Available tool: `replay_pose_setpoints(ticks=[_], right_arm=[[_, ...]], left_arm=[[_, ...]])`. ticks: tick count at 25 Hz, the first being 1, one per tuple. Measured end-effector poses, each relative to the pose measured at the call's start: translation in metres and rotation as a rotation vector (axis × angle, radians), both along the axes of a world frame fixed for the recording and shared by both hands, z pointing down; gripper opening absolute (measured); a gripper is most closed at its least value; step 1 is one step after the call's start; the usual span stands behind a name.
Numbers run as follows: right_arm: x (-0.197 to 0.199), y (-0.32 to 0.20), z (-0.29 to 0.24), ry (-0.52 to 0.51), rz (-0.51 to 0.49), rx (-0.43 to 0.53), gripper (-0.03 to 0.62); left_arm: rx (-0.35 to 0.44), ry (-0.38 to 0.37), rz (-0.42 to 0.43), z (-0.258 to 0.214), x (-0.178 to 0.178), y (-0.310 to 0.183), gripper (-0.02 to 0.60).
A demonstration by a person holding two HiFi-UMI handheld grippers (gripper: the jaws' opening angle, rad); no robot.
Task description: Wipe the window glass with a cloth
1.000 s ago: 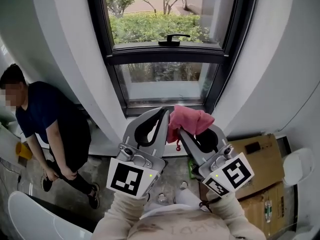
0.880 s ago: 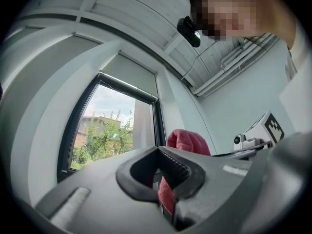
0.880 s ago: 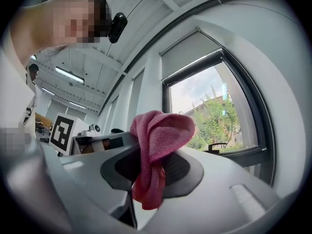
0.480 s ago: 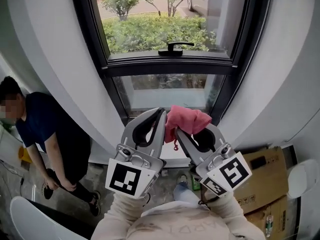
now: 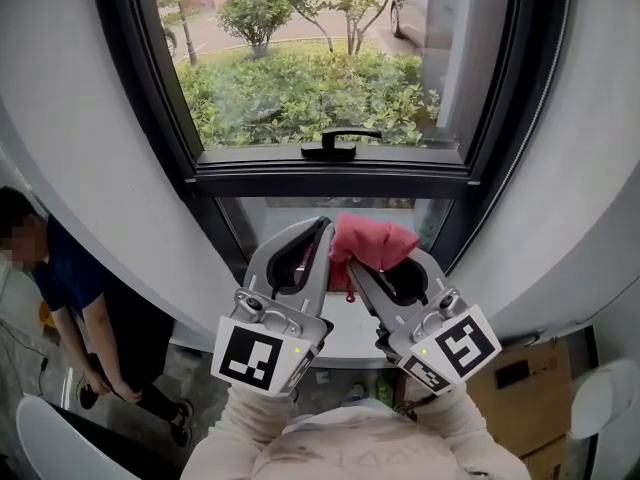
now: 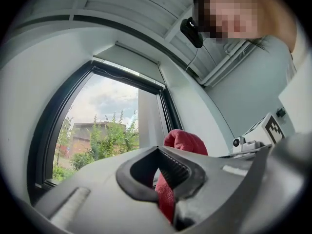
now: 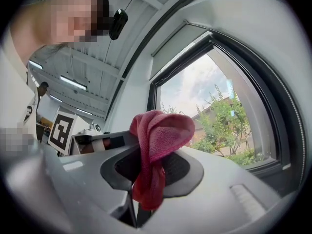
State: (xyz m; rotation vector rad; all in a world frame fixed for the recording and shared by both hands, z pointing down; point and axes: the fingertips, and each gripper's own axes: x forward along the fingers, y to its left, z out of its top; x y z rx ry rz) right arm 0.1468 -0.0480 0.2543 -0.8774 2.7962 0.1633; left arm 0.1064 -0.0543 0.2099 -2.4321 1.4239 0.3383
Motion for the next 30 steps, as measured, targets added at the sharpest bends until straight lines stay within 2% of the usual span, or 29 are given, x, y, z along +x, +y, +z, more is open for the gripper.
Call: replay_pose_setpoints(ticks=[7,11,15,20,30], right_arm=[[0.001,-0.040,0.004,-0.013,-0.054,-0.017,0.129],[-0.012,-0.056,0.013,-0.009,-0.066,-0.050,0.129],[-0.029,-0.073,0.018,0.005,-0.034,-0.060,0.129],[-0.065,-0.094,0.015,0.008,0.002,-0.061,0.129],[-0.158,-0.151,-0.028,0.024,0.082,-0.004,0.129]], left_arm=[[-0.003,-0.018,-0.041,0.002,0.004,-0.040,0.001],[-0.016,-0.010,-0.060,0.008,-0.012,-0.057,0.001],[-0.027,0.007,-0.040,0.014,-0.031,-0.076,0.001],[-0.025,0.012,-0.010,0.013,-0.066,-0.095,0.001],[-0.002,0.020,-0.019,0.005,-0.160,-0.129,0.001]])
